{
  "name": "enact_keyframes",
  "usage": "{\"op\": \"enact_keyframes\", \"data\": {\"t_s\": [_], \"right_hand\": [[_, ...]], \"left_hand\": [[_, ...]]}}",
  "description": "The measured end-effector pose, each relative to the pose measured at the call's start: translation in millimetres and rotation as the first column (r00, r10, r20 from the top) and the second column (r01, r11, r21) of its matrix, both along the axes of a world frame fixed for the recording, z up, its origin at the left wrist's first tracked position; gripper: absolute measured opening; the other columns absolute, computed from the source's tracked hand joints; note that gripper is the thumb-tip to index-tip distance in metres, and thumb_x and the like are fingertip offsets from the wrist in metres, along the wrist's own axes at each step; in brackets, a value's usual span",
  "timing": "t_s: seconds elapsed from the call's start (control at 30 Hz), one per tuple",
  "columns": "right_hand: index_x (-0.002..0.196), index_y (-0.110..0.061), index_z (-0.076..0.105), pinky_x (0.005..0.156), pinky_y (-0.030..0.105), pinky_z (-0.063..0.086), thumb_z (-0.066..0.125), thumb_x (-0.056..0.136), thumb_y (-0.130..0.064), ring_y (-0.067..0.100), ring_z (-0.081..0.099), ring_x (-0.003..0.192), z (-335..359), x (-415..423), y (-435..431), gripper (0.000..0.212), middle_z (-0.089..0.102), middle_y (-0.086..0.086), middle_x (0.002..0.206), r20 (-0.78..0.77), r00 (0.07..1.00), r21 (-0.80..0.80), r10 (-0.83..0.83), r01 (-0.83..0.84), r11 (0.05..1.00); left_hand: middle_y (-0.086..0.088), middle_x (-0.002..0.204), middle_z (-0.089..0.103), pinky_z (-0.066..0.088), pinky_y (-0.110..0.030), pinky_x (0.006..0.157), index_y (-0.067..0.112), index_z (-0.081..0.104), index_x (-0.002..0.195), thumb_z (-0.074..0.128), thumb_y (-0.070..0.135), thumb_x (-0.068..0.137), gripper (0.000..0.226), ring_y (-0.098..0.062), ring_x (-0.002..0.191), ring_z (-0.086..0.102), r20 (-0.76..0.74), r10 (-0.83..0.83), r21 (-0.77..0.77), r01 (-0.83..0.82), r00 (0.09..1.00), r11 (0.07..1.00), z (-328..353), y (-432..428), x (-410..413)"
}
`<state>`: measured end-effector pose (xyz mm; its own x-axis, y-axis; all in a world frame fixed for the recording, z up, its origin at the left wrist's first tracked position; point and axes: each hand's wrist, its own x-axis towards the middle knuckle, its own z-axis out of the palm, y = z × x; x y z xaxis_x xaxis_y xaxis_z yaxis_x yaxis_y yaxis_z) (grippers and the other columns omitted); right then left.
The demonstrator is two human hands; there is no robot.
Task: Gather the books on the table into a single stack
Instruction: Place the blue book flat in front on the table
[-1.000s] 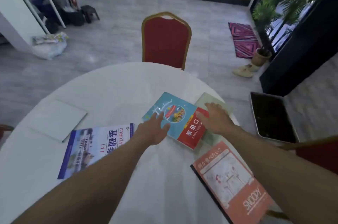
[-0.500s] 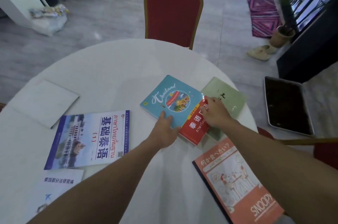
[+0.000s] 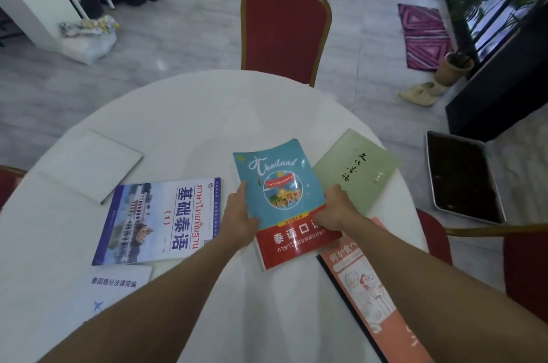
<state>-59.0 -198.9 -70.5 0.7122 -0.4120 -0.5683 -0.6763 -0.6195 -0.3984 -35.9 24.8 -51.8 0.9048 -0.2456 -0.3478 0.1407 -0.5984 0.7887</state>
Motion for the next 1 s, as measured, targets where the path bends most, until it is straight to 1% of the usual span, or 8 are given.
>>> {"op": "enact_keyframes", "data": {"t_s": [0.1,0.23,0.33,0.47,0.67,0.8,0.87,1.0], "right_hand": [[0.120,-0.012,0.032,0.082,0.041,0.061,0.078,0.081,-0.019,0.025,0.067,0.097,8,-19,24,0.061,0.063,0.008,0.113,-0.004,0.999,0.086,-0.040,0.040,0.995],[0.134,-0.011,0.034,0.086,0.038,0.057,0.073,0.085,-0.022,0.026,0.064,0.106,12,-54,56,0.064,0.061,0.011,0.123,-0.119,0.991,0.140,0.058,-0.041,0.989],[0.125,-0.019,0.045,0.092,0.038,0.056,0.079,0.076,-0.029,0.023,0.063,0.106,9,-85,79,0.060,0.062,0.005,0.124,-0.179,0.978,0.163,0.109,-0.080,0.983],[0.126,-0.016,0.046,0.087,0.032,0.054,0.081,0.074,-0.030,0.021,0.061,0.109,8,-125,110,0.064,0.061,0.005,0.124,-0.235,0.963,0.165,0.132,-0.095,0.982],[0.112,-0.011,0.061,0.055,0.018,0.042,0.083,0.068,-0.031,0.016,0.064,0.091,-5,-173,143,0.053,0.069,0.004,0.110,-0.217,0.957,0.121,0.192,-0.169,0.978],[0.127,-0.013,0.050,0.085,0.031,0.055,0.089,0.058,-0.049,0.021,0.060,0.109,-3,-191,162,0.087,0.055,0.007,0.129,-0.285,0.927,0.009,0.246,-0.254,0.967],[0.134,-0.015,0.035,0.096,0.038,0.052,0.087,0.052,-0.058,0.024,0.049,0.123,-1,-198,173,0.106,0.040,0.008,0.134,-0.152,0.968,-0.062,0.200,-0.211,0.975],[0.158,-0.024,-0.007,0.117,0.052,0.031,0.080,0.064,-0.062,0.032,0.008,0.153,-10,-200,185,0.133,-0.008,0.002,0.167,-0.041,0.918,-0.143,0.394,-0.395,0.907]], "left_hand": [[0.017,0.122,0.048,0.056,-0.045,0.094,0.036,0.038,0.135,0.067,0.022,0.074,0.069,-0.009,0.115,0.054,-0.002,-0.100,-0.002,0.100,0.995,0.995,-2,29,-13],[0.013,0.121,0.055,0.058,-0.021,0.084,0.069,0.038,0.114,0.076,0.033,0.073,0.066,0.003,0.111,0.058,0.039,-0.230,-0.043,0.232,0.972,0.972,-4,61,-30],[0.004,0.121,0.056,0.061,-0.035,0.083,0.048,0.038,0.127,0.078,0.026,0.071,0.073,-0.016,0.115,0.060,-0.026,-0.301,0.048,0.302,0.953,0.952,-34,92,-39],[-0.002,0.139,0.039,0.054,-0.034,0.095,0.026,-0.001,0.151,0.081,0.031,0.068,0.117,-0.022,0.132,0.045,-0.184,-0.319,0.204,0.353,0.930,0.913,-69,131,-60],[-0.017,0.144,0.031,0.049,-0.037,0.103,0.007,-0.011,0.153,0.074,0.017,0.079,0.113,-0.029,0.133,0.042,-0.234,-0.387,0.334,0.448,0.892,0.829,-33,155,-108],[-0.015,0.145,0.025,0.044,-0.035,0.106,0.004,-0.006,0.152,0.078,0.025,0.077,0.115,-0.027,0.133,0.037,-0.231,-0.460,0.425,0.514,0.857,0.745,-34,167,-121],[-0.013,0.145,0.022,0.042,-0.035,0.106,0.004,-0.001,0.151,0.079,0.030,0.075,0.114,-0.027,0.135,0.033,-0.190,-0.501,0.475,0.526,0.844,0.706,-30,170,-124],[-0.009,0.162,-0.020,0.025,-0.042,0.121,0.009,-0.020,0.152,0.078,0.028,0.078,0.125,-0.026,0.152,-0.004,-0.160,-0.615,0.490,0.603,0.772,0.630,-28,169,-123]]}}
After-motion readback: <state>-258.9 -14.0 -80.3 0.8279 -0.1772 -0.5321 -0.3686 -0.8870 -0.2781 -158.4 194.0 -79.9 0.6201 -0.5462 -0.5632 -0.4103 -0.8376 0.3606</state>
